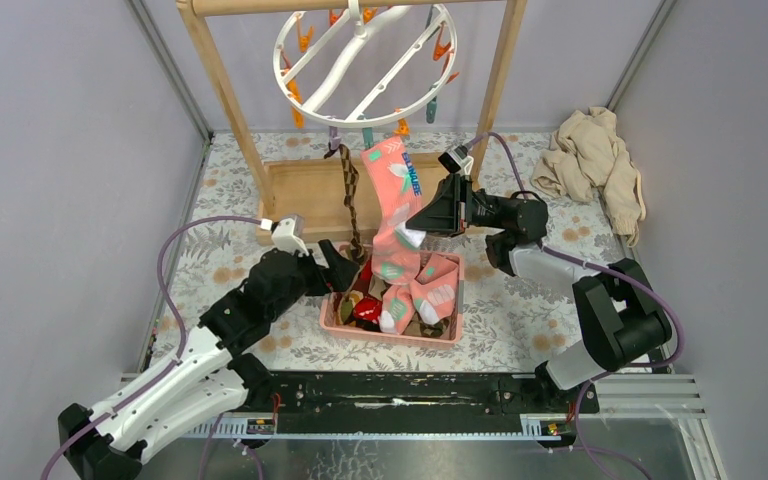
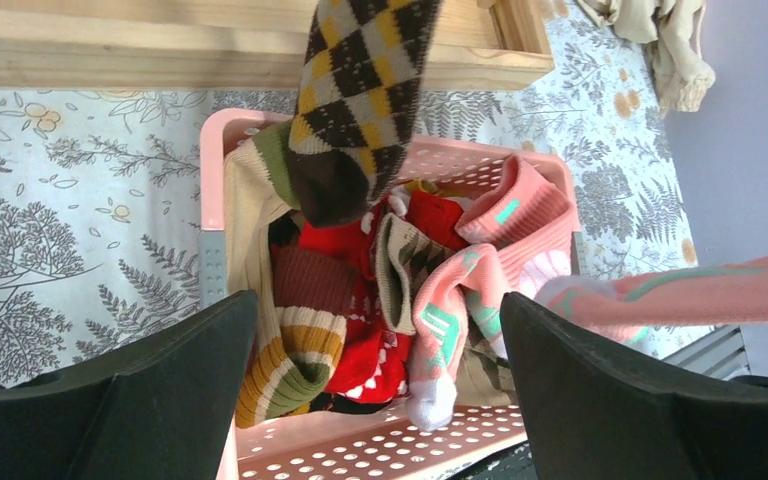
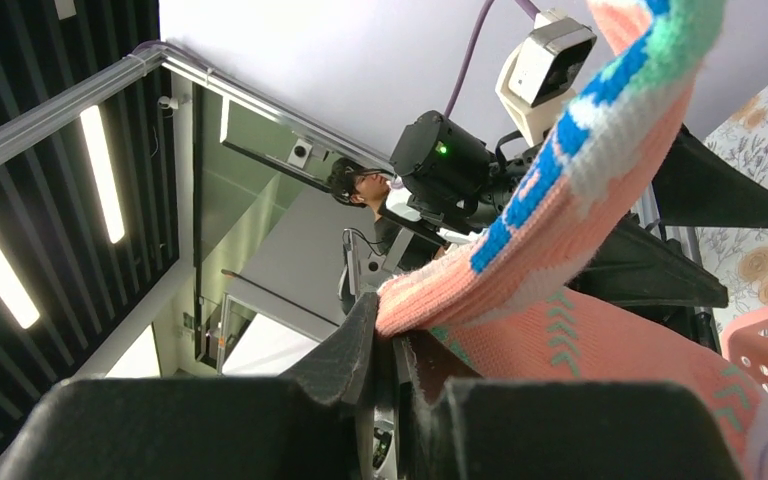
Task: Remove the socks clipped to the hanger
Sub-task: Remove the sock from the hanger.
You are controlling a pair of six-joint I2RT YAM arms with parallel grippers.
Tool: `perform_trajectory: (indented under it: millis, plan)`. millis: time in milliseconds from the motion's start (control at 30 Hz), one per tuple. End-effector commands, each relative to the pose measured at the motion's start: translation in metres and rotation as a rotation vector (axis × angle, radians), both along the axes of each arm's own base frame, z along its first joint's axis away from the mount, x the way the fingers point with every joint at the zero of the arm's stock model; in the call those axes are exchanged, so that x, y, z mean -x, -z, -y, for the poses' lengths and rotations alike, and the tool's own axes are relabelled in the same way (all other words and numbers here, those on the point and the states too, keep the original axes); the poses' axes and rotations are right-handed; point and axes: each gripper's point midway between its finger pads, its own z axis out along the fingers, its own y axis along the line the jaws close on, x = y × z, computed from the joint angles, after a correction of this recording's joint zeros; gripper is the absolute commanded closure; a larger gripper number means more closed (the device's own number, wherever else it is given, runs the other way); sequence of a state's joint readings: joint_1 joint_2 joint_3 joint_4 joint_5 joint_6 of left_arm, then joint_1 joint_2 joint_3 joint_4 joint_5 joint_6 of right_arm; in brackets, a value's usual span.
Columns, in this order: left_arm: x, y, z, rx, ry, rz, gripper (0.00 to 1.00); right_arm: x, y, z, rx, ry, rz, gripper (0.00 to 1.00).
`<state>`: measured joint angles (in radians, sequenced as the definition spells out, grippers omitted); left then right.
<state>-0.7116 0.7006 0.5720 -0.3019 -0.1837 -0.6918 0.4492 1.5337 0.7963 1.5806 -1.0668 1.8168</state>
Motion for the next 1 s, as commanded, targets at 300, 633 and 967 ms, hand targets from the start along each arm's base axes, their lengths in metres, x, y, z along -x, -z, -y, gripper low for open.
perform_trajectory:
  millis: [300,633,967]
  plan:
    - [0.003,-0.078,0.037,0.191,0.179,0.224,0.02,0.026,-0.014,0.011,-0.047,-0.031,0.103,0.89]
    - [0.020,-0.093,0.081,0.275,0.353,0.318,0.01,0.020,-0.020,0.004,-0.070,-0.026,0.093,0.89]
    - [0.020,-0.096,0.102,0.219,0.376,0.366,0.01,0.019,-0.028,-0.011,-0.115,-0.028,0.060,0.89]
